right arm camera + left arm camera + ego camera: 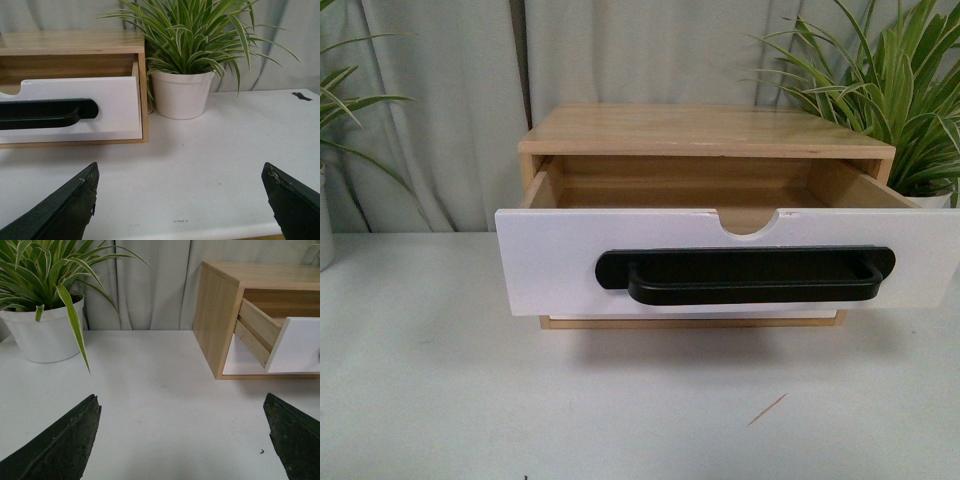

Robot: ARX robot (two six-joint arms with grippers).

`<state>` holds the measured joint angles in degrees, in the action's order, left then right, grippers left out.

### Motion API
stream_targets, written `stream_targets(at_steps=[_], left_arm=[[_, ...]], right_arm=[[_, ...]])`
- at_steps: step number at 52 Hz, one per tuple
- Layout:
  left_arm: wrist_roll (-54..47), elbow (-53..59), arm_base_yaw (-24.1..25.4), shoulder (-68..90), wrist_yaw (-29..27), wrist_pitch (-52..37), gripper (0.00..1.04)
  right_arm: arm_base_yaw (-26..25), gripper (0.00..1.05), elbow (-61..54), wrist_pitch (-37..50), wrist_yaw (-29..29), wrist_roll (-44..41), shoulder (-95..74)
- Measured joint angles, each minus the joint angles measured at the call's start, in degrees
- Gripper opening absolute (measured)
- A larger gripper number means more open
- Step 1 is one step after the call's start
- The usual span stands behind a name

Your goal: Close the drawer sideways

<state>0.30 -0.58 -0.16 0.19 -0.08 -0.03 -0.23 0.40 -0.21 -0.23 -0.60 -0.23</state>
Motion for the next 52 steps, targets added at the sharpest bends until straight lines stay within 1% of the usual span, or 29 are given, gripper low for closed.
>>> stream_targets(at_steps=[52], left_arm=[[0.00,0.00,0.00,0.00,0.00,0.00,0.99]], right_arm=[[0.00,0.96,0.00,0.00,0.00,0.00,0.00]])
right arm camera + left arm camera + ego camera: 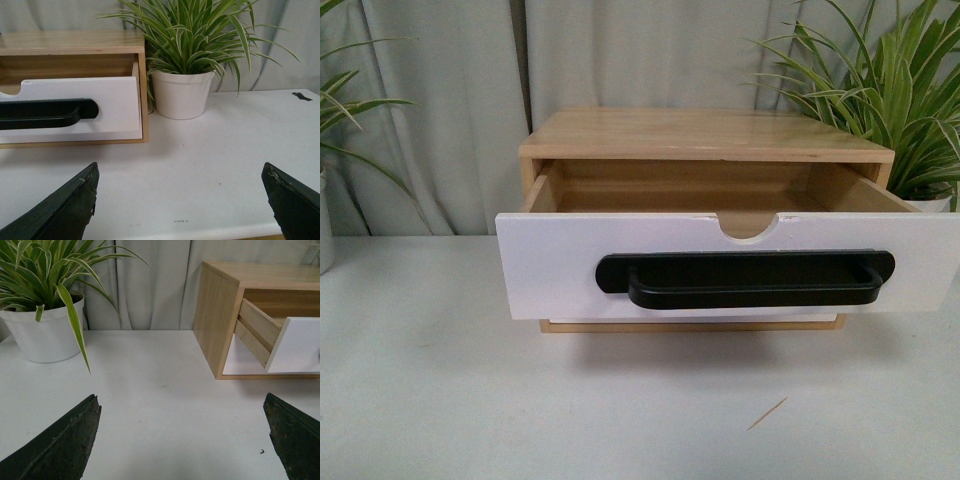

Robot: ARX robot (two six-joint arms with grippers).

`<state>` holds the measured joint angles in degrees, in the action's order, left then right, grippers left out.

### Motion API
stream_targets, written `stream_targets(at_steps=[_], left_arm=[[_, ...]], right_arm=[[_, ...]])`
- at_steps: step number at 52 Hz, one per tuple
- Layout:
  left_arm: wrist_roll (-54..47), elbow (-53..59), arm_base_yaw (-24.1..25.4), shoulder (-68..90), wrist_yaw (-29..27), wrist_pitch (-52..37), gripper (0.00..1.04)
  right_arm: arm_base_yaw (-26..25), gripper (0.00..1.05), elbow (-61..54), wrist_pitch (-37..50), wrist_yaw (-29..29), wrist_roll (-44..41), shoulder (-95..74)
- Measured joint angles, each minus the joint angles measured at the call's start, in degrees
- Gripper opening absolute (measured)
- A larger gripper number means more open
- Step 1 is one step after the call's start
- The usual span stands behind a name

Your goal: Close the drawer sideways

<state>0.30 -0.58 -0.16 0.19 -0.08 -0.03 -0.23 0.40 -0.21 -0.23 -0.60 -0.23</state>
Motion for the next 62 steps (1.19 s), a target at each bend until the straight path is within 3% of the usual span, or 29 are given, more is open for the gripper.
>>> stream_targets(at_steps=[5,7,9,10,13,15,17,22,30,33,48,62], left_arm=[[0.00,0.00,0.00,0.00,-0.02,0.00,0.99],[0.20,-0.02,-0.09,0.11,-0.72,0.02,0.99],[2.80,-0.85,-3.34,2.73,-11.98,1.44,0.99],[4.55,-1.27,-4.57,4.00,-15.30,2.03,0.99],[14.97,-5.05,-12.83,14.80,-37.44,6.47,0.99],[22.95,-6.75,-17.35,21.75,-47.98,6.75,0.99],[30.58,-8.44,-19.91,27.82,-53.07,5.31,0.99],[41.75,-12.94,-24.22,40.17,-50.47,-3.78,0.99],[44.11,-17.40,-27.78,53.27,-45.31,-13.99,0.99],[43.91,-19.43,-29.03,58.27,-42.53,-17.53,0.99],[41.64,-28.44,-31.23,73.26,-32.28,-22.34,0.99],[39.54,-34.47,-29.88,82.38,-23.87,-25.33,0.99]], right_arm=[[0.02,0.96,0.00,0.00,0.02,0.00,0.00],[-0.94,0.96,0.61,-1.68,-3.54,-0.79,-1.03],[-3.58,0.96,2.82,-6.69,-11.76,-2.91,-3.85],[-6.10,0.96,4.85,-10.78,-18.71,-5.66,-7.61],[-10.14,0.96,8.61,-15.21,-32.02,-11.02,-17.33],[-10.82,0.96,10.54,-14.64,-37.70,-15.28,-24.22],[-10.73,0.96,11.63,-13.64,-38.40,-17.81,-28.06],[-9.64,0.96,13.92,-7.93,-34.97,-29.75,-39.95],[-7.39,0.96,13.99,-1.68,-30.88,-38.86,-47.17],[-5.60,0.96,14.03,4.76,-27.98,-41.70,-50.38],[2.36,0.96,18.51,17.99,-19.85,-44.59,-59.01],[7.65,0.96,28.41,23.10,-15.39,-45.24,-74.38]])
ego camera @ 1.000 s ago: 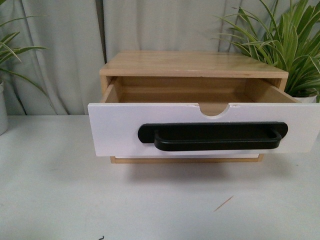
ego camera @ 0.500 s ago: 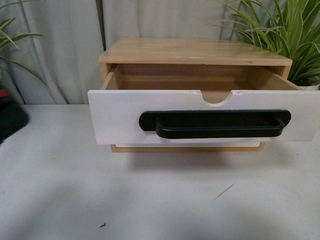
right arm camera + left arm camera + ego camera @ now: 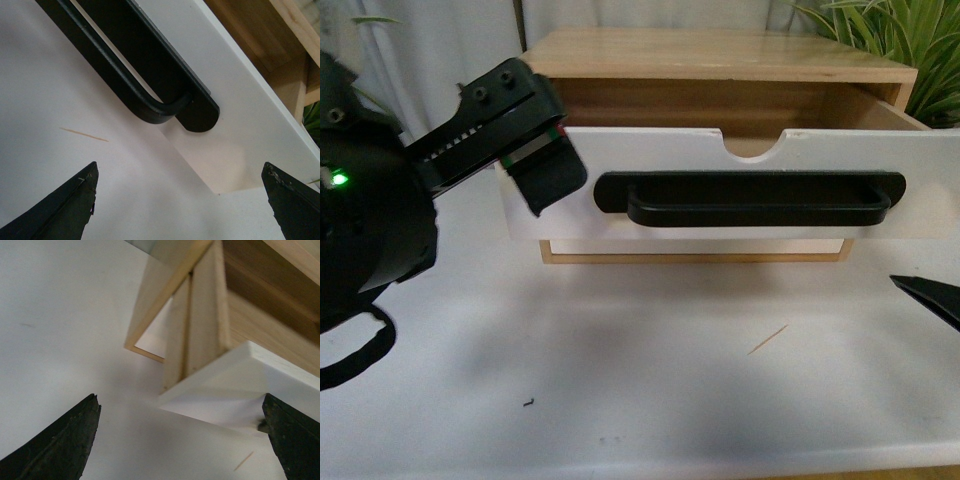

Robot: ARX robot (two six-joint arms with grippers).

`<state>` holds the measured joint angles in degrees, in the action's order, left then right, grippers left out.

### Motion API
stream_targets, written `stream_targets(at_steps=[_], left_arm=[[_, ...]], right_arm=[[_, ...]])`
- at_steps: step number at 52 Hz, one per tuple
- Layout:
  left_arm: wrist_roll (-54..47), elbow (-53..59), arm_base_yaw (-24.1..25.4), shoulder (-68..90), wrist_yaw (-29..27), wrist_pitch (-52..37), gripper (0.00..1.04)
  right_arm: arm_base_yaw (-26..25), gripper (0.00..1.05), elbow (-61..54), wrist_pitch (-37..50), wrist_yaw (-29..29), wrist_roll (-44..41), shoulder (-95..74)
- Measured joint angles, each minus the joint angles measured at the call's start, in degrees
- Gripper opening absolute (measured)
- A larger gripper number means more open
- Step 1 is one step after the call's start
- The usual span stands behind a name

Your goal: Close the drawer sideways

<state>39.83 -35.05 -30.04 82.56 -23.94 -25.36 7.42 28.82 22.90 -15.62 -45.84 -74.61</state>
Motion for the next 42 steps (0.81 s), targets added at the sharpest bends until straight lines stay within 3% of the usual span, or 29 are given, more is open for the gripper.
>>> stream_targets(at_steps=[21,42], left_arm=[[-2.99,-12.76,3.15,11.96,7.41,0.52,0.99],[-3.63,-23.85,7.43,21.35,11.28,6.03,0.99]], right_arm=[[2.56,0.96,13.25,1.90,2.95,0.22,-16.00],[3.34,0.96,28.33,1.55,6.38,1.11,-29.51]])
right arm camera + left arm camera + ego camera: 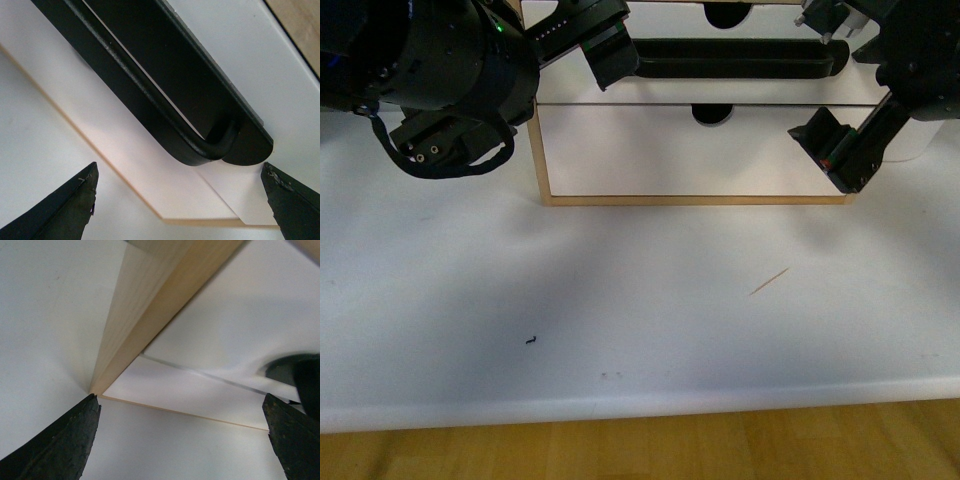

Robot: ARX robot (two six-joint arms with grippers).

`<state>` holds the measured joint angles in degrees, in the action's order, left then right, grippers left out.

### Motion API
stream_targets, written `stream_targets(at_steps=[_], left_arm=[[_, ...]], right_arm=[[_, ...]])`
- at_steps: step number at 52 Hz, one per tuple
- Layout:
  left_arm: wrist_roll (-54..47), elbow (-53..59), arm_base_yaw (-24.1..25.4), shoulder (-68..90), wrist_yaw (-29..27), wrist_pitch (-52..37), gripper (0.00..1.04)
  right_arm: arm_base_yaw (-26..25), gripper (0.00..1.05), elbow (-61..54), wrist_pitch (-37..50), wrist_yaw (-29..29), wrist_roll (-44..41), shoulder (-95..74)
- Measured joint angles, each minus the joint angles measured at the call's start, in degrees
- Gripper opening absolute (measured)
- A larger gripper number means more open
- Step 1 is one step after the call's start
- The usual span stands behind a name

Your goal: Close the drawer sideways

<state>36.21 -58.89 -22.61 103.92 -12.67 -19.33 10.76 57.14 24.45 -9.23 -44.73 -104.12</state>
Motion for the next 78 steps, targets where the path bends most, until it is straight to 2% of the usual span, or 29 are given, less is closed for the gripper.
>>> stream_targets(at_steps=[17,41,48,53,57,64,69,78], left_arm=[[0.26,-0.77,2.36,1.09,0.61,0.24,0.99],[0.50,13.59,0.66,-17.09,-6.16,-0.55,0.99],[0.48,22.34,0.52,-28.02,-11.69,1.84,0.99],[-0.11,29.42,0.37,-38.91,-17.92,6.43,0.99],[-0.04,35.32,-0.09,-48.83,-22.53,12.39,0.99],[1.77,41.68,0.09,-60.43,-27.39,21.03,0.99],[2.12,45.16,0.24,-69.29,-34.29,27.26,0.99],[2.84,45.33,0.37,-70.97,-34.77,27.56,0.99]], right_arm=[[0.02,0.96,0.94,-0.20,-0.55,1.86,-1.05],[-5.20,0.96,-15.54,-3.80,-7.61,3.74,20.31],[-9.03,0.96,-24.30,-5.40,-9.94,7.85,33.86],[-12.55,0.96,-30.40,-8.57,-12.04,11.69,45.38],[-15.80,0.96,-35.65,-12.07,-13.94,14.47,55.28],[-20.74,0.96,-41.38,-18.34,-17.16,18.14,67.89],[-25.64,0.96,-45.88,-23.80,-19.37,21.88,80.24],[-26.12,0.96,-46.27,-24.00,-19.61,23.06,82.79]])
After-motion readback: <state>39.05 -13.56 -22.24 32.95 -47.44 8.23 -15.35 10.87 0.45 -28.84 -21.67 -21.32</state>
